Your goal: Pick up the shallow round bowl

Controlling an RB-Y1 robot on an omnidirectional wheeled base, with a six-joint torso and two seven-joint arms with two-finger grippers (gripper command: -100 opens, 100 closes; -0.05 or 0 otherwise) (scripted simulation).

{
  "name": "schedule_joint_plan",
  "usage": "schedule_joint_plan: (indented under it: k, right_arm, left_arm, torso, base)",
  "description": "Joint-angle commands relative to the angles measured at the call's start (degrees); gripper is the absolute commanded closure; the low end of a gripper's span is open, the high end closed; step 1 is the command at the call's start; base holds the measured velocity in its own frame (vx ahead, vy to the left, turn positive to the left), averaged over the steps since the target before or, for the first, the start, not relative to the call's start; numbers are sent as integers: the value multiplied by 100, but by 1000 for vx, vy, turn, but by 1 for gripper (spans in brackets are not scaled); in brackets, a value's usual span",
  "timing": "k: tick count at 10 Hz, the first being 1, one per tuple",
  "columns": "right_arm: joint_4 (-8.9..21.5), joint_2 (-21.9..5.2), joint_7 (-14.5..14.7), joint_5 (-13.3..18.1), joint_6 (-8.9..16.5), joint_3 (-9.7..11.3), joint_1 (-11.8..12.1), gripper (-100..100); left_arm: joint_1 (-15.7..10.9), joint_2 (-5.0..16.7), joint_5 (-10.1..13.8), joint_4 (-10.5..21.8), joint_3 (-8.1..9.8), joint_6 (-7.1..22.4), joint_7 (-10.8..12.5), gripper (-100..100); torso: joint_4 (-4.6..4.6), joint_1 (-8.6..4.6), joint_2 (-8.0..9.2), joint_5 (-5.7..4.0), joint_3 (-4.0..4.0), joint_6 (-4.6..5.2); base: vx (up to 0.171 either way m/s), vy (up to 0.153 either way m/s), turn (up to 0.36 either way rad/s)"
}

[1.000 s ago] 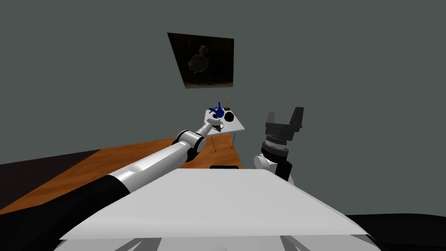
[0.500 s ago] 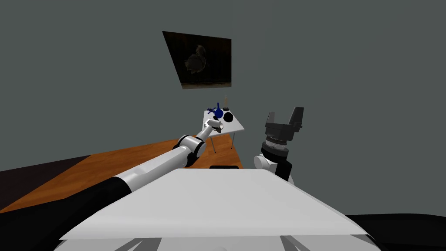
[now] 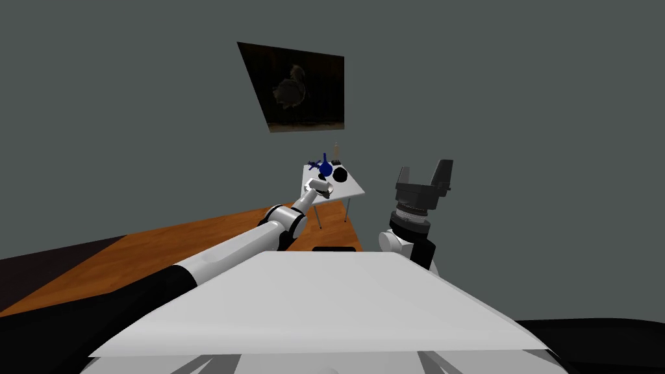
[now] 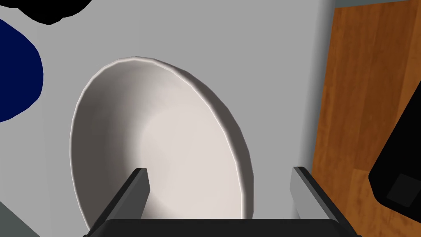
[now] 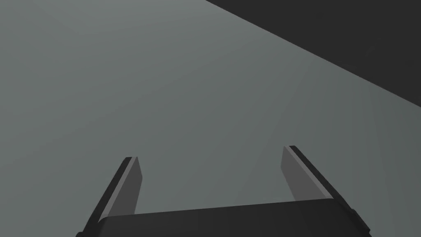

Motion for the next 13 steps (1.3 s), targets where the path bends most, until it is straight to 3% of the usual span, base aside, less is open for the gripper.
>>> schedule_joint_plan:
  k: [1,5,6,7,13]
  right_arm:
    - [0,0,0,0,0,0,0,0]
    - [0,0,0,0,0,0,0,0]
    - [0,0,0,0,0,0,0,0]
    - [0,0,0,0,0,0,0,0]
    - [0,0,0,0,0,0,0,0]
  left_arm:
    - [0,0,0,0,0,0,0,100]
    - [2,0,5,4,5,2,6,100]
    - [4,0,5,6,6,4,7,0]
    - [-245,43,151,293,43,-145,-162,100]
    - [-663,117,406,1025,120,-410,-428,100]
  torso:
    - [0,0,0,0,0,0]
    - [3,-8,4,-4,3,2]
    - [4,-8,5,-5,5,3]
    - [5,-9,7,-5,6,3]
    - [20,-22,28,-10,23,4]
  base:
    - [0,0,0]
    - [0,0,0]
    - [0,0,0]
    - [-31,-34,120]
    - [-25,-33,48]
